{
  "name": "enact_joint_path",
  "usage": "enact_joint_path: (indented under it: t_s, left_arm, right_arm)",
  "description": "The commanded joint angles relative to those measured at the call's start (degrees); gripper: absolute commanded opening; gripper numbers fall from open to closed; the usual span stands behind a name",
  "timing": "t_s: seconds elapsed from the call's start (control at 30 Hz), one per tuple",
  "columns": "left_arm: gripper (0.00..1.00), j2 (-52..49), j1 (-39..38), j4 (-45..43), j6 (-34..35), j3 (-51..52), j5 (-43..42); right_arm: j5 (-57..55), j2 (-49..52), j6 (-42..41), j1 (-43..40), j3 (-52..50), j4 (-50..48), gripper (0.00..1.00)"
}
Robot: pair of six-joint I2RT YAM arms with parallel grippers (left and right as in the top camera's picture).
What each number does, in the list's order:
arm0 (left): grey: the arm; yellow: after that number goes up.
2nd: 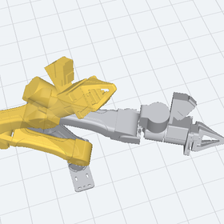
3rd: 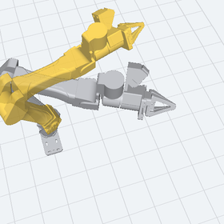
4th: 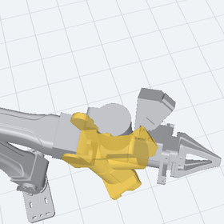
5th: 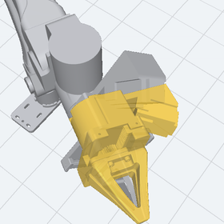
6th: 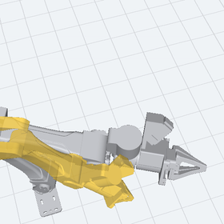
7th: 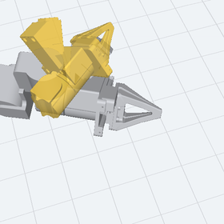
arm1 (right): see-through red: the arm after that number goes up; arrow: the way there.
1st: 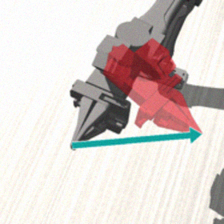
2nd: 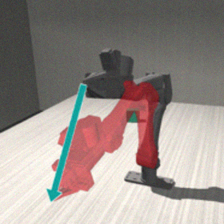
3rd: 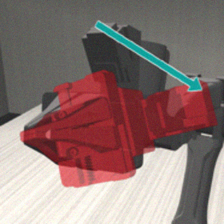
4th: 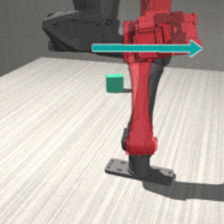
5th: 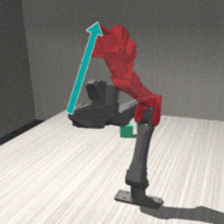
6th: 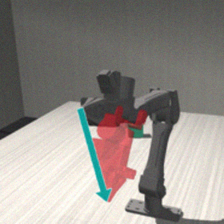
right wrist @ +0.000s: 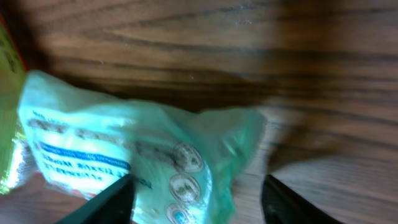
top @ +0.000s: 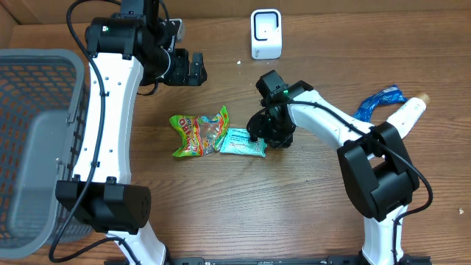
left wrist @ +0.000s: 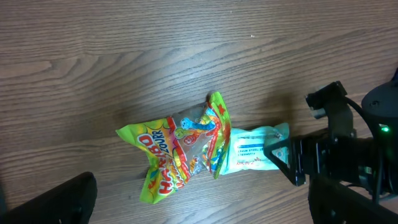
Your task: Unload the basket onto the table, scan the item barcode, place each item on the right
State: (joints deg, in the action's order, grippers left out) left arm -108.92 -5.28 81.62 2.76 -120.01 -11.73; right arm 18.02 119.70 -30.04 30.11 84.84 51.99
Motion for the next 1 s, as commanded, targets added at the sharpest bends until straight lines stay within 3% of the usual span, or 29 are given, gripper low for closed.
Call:
enact_joint_path:
  t_s: [0.0, 0.1, 0.17, 0.27, 0.3, 0.5, 0.63, 0.83, 0.97]
  left_arm:
    - [1.0, 0.26, -0.37, 0.0, -1.09, -0.96, 0.15]
    - [1.0, 0.26, -0.37, 0.0, -1.09, -0.96, 0.15]
    - [1.0, 0.26, -0.37, 0.0, -1.09, -0.96, 0.15]
    - [1.0, 0.26, -0.37, 0.0, -1.09, -0.96, 0.15]
    - [1.0, 0.26, -0.37, 0.0, -1.09, -0.96, 0.15]
    - [1.0, 0.26, -0.37, 0.0, -1.09, -0.96, 0.15]
    - [1.0, 0.26, -0.37, 0.0, -1.09, -0.96, 0.15]
    - [1.0, 0.26, -0.37, 0.0, -1.09, -0.96, 0.15]
    - [1.0, 0.26, -0.37, 0.0, -1.09, -0.96, 0.15]
  right_arm:
    - [1.4, 0.28, -1.51, -0.17, -2.58, -2.32, 0.6]
    - [1.95, 0.28, -3.23, -0.33, -5.05, -4.59, 0.53]
    - [2.58, 0.28, -3.21, -0.94, -5.09, -4.59, 0.42]
    - [2.69, 0.28, -3.23, -1.22, -5.07, -4.61, 0.1]
    - [2.69, 0.26, -3.21, -1.27, -5.05, -4.59, 0.04]
    - [2.6, -1.27, -1.7, -2.27, -4.15, -3.8, 0.04]
    - [-1.79, -7.72, 0.46, -4.44, -3.98, -2.47, 0.04]
    - [-20.72, -20.37, 5.01, -5.33, -3.96, 1.64, 0.04]
    - [-40.15, -25.86, 4.94, -3.26, -3.96, 6.58, 0.04]
